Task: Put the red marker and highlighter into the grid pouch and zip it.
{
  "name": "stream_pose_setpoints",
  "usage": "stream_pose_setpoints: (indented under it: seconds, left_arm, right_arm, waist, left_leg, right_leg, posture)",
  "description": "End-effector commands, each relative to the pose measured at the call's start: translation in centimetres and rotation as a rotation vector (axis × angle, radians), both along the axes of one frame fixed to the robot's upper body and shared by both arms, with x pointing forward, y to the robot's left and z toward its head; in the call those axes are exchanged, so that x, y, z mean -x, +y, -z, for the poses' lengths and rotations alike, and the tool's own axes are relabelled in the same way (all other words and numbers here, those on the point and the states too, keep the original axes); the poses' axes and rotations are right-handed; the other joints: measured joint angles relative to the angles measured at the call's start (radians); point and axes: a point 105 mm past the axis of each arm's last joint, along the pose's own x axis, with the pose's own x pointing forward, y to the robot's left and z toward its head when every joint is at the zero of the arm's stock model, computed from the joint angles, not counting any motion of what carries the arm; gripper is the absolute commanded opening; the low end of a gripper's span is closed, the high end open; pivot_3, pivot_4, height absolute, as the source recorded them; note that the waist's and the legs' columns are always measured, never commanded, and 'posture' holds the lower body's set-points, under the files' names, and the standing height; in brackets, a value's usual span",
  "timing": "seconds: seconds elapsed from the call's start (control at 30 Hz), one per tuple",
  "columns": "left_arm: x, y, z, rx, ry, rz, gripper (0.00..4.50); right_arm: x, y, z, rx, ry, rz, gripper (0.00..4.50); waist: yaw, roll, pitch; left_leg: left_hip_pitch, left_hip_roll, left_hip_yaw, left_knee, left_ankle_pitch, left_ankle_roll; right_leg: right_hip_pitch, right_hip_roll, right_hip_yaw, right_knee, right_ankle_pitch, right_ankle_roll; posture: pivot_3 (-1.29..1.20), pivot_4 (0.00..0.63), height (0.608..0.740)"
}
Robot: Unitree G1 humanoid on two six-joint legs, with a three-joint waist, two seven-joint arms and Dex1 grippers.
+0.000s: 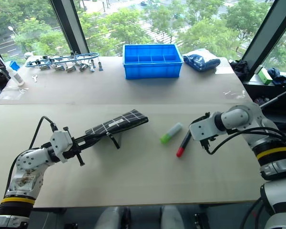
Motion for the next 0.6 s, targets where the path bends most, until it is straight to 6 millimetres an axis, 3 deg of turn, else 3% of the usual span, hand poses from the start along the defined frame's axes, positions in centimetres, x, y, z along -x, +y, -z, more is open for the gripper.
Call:
stream_pose_setpoints:
  seconds: [0.03, 0.6]
  left_arm:
    - [0.0, -0.1, -0.9, 0.004, -0.050, -0.004, 0.00]
    - [0.0, 0.0, -1.0, 0.013, -0.061, -0.029, 0.00]
  right_arm:
    - [-0.1, 0.4, -0.6, 0.018, -0.019, -0.054, 2.75]
    - [-0.3, 3.3, 1.8, 0.157, 0.068, -0.228, 2.75]
  waist:
    - [-0.001, 0.000, 0.000]
    - [-0.008, 0.000, 0.000]
  left_leg:
    - [0.000, 0.000, 0.000, 0.000, 0.000, 0.000]
    - [0.001, 0.001, 0.001, 0.000, 0.000, 0.000]
  right_leg:
    - [0.000, 0.000, 0.000, 0.000, 0.000, 0.000]
    - [0.000, 0.000, 0.001, 0.001, 0.000, 0.000]
  posture:
    - [0.00, 0.150, 0.740]
    - [0.00, 0.150, 0.740]
